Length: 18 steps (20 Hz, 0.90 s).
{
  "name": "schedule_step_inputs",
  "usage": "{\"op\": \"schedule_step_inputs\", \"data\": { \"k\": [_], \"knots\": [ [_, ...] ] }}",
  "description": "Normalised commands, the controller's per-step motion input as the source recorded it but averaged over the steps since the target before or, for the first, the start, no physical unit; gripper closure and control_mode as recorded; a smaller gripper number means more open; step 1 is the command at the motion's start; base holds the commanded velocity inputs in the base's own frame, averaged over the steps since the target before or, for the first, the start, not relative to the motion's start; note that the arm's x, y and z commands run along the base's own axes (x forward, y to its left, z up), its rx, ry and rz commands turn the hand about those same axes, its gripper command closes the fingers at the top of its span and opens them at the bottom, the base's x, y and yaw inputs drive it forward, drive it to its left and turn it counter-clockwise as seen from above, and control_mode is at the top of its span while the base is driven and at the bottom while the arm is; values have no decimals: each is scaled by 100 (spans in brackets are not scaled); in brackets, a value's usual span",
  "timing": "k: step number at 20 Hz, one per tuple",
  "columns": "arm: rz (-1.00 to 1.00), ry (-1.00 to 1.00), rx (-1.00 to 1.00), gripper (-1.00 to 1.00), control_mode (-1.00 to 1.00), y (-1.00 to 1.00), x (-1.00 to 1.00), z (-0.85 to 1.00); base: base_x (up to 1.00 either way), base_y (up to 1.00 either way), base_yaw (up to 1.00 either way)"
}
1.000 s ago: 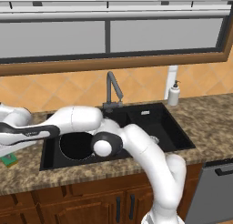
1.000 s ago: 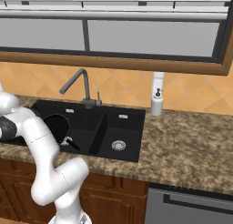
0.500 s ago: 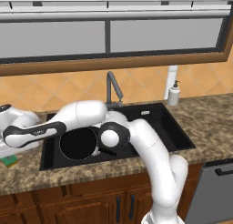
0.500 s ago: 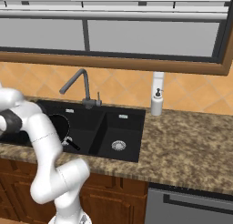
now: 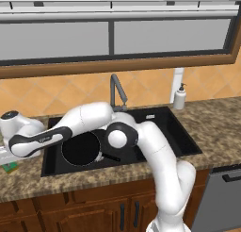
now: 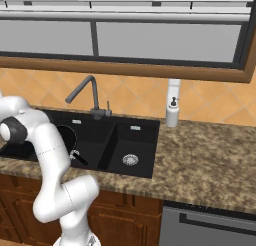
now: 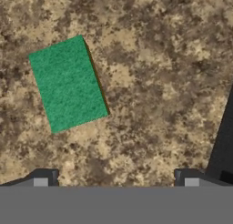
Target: Pick the pan and sponge and place them into the sink. Then turn on the water.
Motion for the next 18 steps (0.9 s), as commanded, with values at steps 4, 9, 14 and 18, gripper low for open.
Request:
{"op": "schedule_step_inputs", "data": {
  "k": [4,9,14,18],
  "knots": [
    [0,0,1,-100,-100,18,4,13,0,0,0],
    [0,-2,0,-100,-100,15,12,3,0,0,0],
    [0,-1,0,-100,-100,23,9,0,0,0,0],
    [0,0,0,-100,-100,32,6,0,0,0,0]
  ]
}}
